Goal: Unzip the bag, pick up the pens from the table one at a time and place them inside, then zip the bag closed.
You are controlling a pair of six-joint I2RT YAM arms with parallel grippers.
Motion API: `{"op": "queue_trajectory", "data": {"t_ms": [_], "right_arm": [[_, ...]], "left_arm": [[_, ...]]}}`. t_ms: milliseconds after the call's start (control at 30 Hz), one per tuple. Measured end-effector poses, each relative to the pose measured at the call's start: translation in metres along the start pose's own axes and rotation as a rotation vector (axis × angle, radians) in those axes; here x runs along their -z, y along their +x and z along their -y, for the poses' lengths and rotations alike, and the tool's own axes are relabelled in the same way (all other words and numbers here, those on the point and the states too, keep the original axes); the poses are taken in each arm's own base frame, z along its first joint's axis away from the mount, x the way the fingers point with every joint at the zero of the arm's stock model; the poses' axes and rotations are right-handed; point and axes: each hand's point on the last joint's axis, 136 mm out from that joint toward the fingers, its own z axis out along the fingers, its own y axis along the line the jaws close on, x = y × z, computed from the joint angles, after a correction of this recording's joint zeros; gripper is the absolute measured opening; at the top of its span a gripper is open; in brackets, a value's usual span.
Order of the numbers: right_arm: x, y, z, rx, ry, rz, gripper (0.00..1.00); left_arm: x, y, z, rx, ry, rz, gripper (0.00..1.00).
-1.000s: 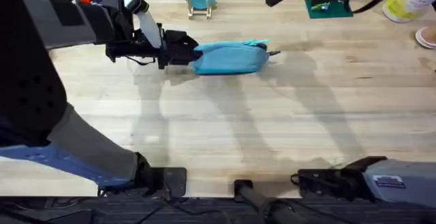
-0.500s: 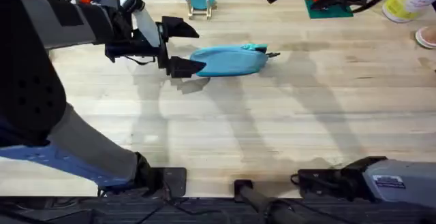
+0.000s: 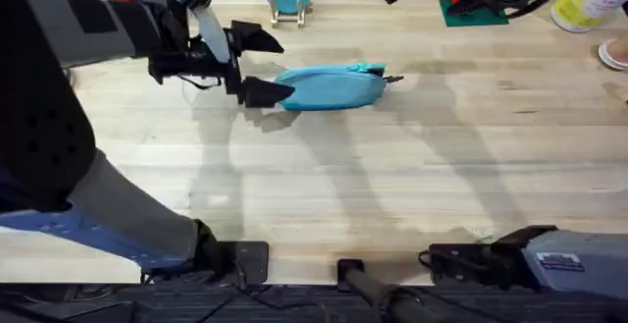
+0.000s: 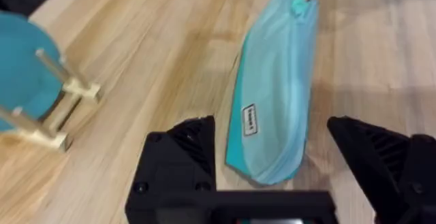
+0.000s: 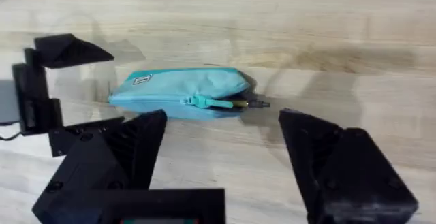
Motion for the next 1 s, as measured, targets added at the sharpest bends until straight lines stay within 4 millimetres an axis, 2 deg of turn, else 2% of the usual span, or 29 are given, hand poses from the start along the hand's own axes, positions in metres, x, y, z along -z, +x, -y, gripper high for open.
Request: {"op": "queue_trajectory", "data": {"t_ms": [67,133,267,433,633,1000], "right_arm": [[0.0,0.0,0.0,0.0,0.0,0.0,0.997],[0.0,0.0,0.0,-0.003,0.0,0.0,0.997],[0.0,0.0,0.0,-0.003,0.0,0.0,0.997],[0.0,0.0,0.0,-0.003,0.0,0.0,0.997],[0.0,0.0,0.0,-0.003,0.0,0.0,0.997],[0.0,0.0,0.0,-0.003,0.0,0.0,0.998]], "left_arm": [[0.004,-0.003,-0.006,0.027,-0.018,-0.047,0.993],[0.011,-0.015,-0.012,0.028,-0.043,-0.093,0.993],[0.022,-0.054,-0.019,-0.033,-0.085,-0.178,0.993],[0.008,-0.091,-0.009,-0.121,-0.064,-0.25,0.993],[-0.019,-0.094,0.016,-0.153,0.014,-0.306,0.993],[-0.026,-0.094,0.025,-0.153,0.043,-0.321,0.993]]}}
